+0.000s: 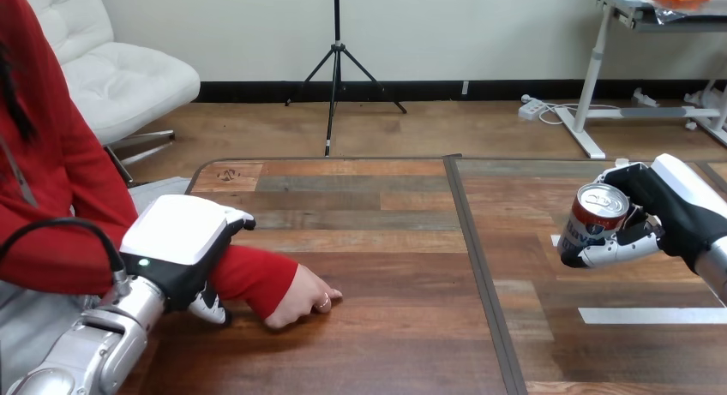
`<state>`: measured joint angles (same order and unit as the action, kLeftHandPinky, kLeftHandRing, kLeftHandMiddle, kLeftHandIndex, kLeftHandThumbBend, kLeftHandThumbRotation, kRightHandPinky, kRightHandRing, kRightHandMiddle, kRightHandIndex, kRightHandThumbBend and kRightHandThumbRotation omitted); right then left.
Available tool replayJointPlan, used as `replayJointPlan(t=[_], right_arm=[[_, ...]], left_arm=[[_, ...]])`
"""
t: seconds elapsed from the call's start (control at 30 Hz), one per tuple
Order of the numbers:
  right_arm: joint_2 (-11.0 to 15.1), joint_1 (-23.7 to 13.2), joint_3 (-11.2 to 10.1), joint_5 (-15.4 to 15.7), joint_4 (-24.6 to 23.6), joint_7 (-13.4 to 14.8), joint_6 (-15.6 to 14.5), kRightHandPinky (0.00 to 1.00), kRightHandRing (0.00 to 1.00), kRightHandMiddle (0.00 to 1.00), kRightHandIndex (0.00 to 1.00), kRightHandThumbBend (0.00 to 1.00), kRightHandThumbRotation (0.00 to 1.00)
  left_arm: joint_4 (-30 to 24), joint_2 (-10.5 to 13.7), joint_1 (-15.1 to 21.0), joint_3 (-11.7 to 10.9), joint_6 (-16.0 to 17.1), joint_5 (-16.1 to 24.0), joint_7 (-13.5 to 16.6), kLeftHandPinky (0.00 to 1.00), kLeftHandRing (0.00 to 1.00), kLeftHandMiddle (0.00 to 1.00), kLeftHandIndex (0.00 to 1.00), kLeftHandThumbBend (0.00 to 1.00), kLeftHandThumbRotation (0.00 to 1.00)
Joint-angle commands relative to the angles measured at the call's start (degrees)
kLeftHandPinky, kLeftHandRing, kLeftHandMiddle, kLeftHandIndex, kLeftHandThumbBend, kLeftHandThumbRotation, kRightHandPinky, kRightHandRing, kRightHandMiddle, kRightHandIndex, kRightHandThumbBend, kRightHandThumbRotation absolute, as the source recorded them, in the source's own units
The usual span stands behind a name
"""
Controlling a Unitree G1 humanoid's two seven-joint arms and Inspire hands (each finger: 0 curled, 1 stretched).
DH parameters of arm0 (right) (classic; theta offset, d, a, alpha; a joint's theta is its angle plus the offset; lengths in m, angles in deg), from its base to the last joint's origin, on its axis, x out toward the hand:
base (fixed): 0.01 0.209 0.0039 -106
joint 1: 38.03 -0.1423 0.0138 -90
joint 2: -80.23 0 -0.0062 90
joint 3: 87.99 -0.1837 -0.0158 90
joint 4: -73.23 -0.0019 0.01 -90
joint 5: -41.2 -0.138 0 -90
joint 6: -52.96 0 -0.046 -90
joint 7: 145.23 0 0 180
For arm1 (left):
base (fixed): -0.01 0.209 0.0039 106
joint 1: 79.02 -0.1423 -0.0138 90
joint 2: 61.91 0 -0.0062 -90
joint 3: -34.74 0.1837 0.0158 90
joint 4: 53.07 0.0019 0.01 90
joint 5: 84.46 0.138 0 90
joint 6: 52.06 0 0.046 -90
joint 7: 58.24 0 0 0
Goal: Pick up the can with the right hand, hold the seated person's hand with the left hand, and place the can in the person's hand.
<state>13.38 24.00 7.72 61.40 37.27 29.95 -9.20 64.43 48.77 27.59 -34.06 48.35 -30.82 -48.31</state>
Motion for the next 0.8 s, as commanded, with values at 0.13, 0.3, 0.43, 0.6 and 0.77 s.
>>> replayJointPlan(t=[0.13,0.3,0.43,0.6,0.77], right_arm=[[2.07,-5.82,-2.24,-1.34,-3.66,0.85,1.25,0.37,0.4,0.44,0.47,0.78,0.0],[2.14,-5.9,-2.19,-1.19,-3.46,0.96,1.19,0.37,0.4,0.44,0.47,0.78,0.0],[2.13,-5.91,-2.29,-1.34,-3.71,0.68,0.85,0.37,0.41,0.45,0.47,0.78,0.0],[2.09,-5.81,-2.47,-1.55,-4.0,0.58,0.83,0.37,0.4,0.45,0.47,0.78,0.0],[2.09,-5.76,-2.51,-1.52,-4.2,0.67,0.73,0.37,0.4,0.45,0.47,0.78,0.0]], left_arm=[[1.38,-1.9,3.07,2.17,-0.75,0.12,-1.74,0.7,0.8,0.82,0.78,0.99,0.11],[1.87,-2.06,3.28,2.62,-0.45,0.19,-1.58,0.69,0.78,0.81,0.77,1.0,0.11],[2.35,-2.23,3.57,2.9,-0.38,0.21,-1.72,0.69,0.77,0.8,0.76,1.0,0.12],[2.54,-2.44,3.88,3.16,-0.69,0.17,-2.69,0.69,0.76,0.79,0.75,1.0,0.13],[2.7,-2.61,4.21,3.41,-0.99,0.56,-3.18,0.69,0.76,0.79,0.75,0.99,0.13]])
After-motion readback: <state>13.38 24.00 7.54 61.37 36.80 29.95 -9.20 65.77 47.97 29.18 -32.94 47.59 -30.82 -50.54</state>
